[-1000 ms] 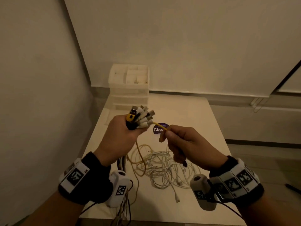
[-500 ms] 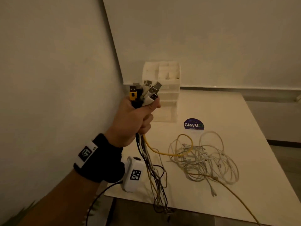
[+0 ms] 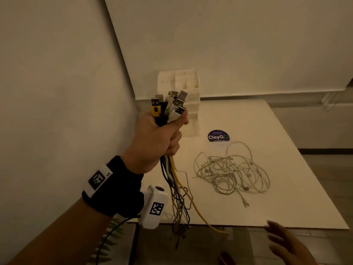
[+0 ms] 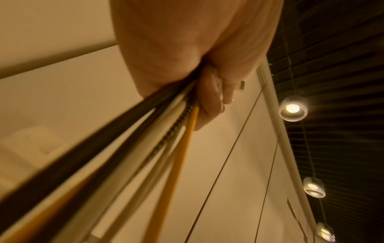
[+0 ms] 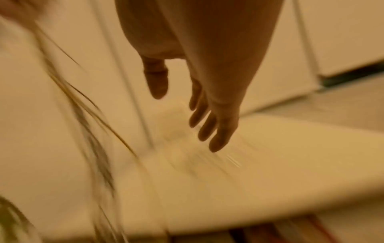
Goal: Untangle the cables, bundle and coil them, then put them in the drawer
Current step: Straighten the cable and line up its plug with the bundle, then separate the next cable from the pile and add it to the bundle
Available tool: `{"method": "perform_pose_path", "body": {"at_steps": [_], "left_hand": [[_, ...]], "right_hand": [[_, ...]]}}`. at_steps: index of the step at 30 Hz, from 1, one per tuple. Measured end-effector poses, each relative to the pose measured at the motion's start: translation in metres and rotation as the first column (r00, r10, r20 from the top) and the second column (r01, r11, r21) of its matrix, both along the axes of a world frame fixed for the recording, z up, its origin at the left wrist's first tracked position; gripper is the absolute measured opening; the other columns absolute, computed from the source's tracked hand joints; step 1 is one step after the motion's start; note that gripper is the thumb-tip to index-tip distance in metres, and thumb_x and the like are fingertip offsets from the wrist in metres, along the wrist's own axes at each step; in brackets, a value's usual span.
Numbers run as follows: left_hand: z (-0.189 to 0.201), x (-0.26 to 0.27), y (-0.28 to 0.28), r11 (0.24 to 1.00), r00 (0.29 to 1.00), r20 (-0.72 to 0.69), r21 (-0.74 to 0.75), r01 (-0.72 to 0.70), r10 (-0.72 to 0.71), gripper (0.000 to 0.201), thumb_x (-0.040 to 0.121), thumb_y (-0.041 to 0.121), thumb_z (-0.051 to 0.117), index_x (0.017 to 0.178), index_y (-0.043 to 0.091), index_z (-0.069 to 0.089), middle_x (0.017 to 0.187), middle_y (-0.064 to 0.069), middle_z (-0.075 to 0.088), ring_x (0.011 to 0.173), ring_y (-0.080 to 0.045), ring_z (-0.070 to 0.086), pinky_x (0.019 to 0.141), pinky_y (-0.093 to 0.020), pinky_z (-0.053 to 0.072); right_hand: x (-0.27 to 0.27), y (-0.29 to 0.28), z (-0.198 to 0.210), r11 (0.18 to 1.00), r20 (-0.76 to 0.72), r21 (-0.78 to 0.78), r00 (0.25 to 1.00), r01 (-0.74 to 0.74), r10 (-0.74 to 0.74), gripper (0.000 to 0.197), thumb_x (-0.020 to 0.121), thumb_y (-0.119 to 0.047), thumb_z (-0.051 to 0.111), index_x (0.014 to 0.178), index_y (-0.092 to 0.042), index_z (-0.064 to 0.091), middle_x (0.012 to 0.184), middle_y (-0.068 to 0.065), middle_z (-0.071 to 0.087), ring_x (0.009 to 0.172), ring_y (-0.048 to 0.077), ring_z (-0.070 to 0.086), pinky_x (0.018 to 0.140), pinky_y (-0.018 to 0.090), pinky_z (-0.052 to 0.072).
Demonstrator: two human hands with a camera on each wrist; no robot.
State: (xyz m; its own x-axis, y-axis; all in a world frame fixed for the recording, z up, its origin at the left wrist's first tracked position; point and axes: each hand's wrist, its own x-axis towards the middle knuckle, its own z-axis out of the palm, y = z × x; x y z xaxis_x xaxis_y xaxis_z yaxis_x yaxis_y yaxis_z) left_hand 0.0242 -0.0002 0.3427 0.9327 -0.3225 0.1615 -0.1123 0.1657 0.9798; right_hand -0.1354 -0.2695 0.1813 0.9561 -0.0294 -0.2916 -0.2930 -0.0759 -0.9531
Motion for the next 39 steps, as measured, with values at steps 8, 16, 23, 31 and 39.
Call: {"method": "perform_pose_path", "body": {"at_steps": [8,16,23,31,39], "left_hand": [[-0.003,-0.036,-0.021,0.998,0.998,0.012,-0.019,0.065,-0.064,0.029,0.083,0.033,0.061,0.075,0.006,0.053,0.043,0.005,0.028,0.033,-0.009,0.022,0.038,-0.017,0.023],[-0.006,-0.046,0.002,0.990,1.000,-0.021,-0.141,0.010,-0.014,0.029,0.079,0.037,0.063,0.076,0.009,0.057,0.046,0.001,0.024,0.033,-0.008,0.021,0.039,-0.017,0.021],[0.023,-0.042,0.000,0.960,0.993,0.101,-0.266,0.087,-0.061,0.031,0.085,0.040,0.065,0.079,0.012,0.053,0.046,0.002,0.021,0.034,-0.005,0.019,0.039,-0.014,0.018],[0.041,-0.026,-0.007,0.944,0.983,0.172,-0.310,0.116,-0.064,0.025,0.086,0.043,0.050,0.080,0.019,0.050,0.048,0.005,0.021,0.034,-0.003,0.016,0.037,-0.012,0.016],[0.016,-0.023,-0.014,0.952,0.991,0.072,-0.278,0.126,-0.110,0.026,0.088,0.039,0.051,0.080,0.015,0.054,0.049,0.002,0.019,0.035,-0.003,0.019,0.039,-0.012,0.018]], "right_hand": [[0.084,0.152,0.062,0.882,0.373,-0.336,0.813,-0.331,0.448,0.030,0.083,-0.030,0.071,0.110,-0.028,0.059,0.097,-0.020,0.061,0.088,-0.008,0.056,0.079,0.014,0.043],[0.057,0.150,-0.027,0.942,0.182,-0.232,0.940,-0.243,0.287,0.051,0.080,-0.047,0.068,0.059,-0.004,0.051,0.059,0.022,0.058,0.051,0.024,0.054,0.055,0.030,0.044],[0.062,0.134,-0.081,0.933,-0.140,-0.151,0.941,-0.328,0.308,0.039,0.069,-0.054,0.075,0.053,-0.019,0.065,0.065,0.013,0.069,0.063,0.021,0.064,0.071,0.040,0.056],[0.040,0.112,-0.135,0.766,-0.320,-0.375,0.848,-0.523,0.423,0.044,0.091,-0.056,0.048,0.056,-0.030,0.043,0.057,-0.008,0.042,0.052,0.001,0.040,0.058,0.027,0.037],[0.056,0.053,-0.122,0.579,-0.414,-0.380,0.692,-0.721,0.591,0.058,0.080,-0.034,0.073,0.132,-0.028,0.048,0.122,-0.005,0.059,0.118,0.015,0.053,0.103,0.032,0.042]]}}
